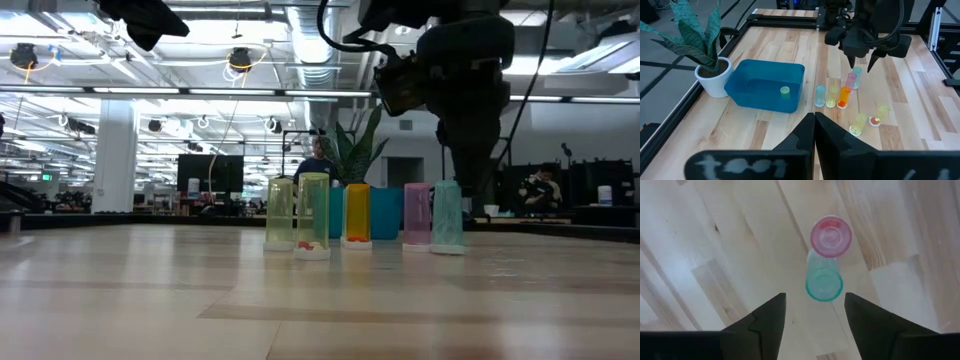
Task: Pick and place pill bottles into a basket
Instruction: Put the blue pill bottle into the blue bin
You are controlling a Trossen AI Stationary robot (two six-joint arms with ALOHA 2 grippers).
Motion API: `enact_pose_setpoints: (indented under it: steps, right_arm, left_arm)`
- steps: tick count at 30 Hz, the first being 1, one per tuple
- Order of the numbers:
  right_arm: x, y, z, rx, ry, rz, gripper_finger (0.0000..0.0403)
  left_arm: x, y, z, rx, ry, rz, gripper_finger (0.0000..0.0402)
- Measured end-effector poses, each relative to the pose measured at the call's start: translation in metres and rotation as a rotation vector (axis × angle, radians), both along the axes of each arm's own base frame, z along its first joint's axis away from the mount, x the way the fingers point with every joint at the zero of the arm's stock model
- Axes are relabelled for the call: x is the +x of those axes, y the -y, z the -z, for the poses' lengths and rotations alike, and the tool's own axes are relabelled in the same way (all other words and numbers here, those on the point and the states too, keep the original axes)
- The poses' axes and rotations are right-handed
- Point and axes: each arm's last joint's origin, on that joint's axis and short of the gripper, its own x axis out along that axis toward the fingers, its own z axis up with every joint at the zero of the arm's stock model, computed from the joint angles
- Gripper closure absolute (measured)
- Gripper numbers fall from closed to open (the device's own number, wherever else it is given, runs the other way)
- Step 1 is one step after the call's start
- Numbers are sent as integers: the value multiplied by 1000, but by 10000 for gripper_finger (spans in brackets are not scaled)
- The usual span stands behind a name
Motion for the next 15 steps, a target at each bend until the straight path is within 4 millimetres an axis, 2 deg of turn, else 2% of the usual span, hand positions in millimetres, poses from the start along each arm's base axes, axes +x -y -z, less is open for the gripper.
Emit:
enact_pose_setpoints:
  steps: [7,15]
  right_arm:
    - [3,2,0,1,26,-5,181]
    - [5,6,-1,-17,52,-11,179]
  left_arm:
    - [0,0,0,-1,1,0,401]
    - [0,0,0,-2,1,0,401]
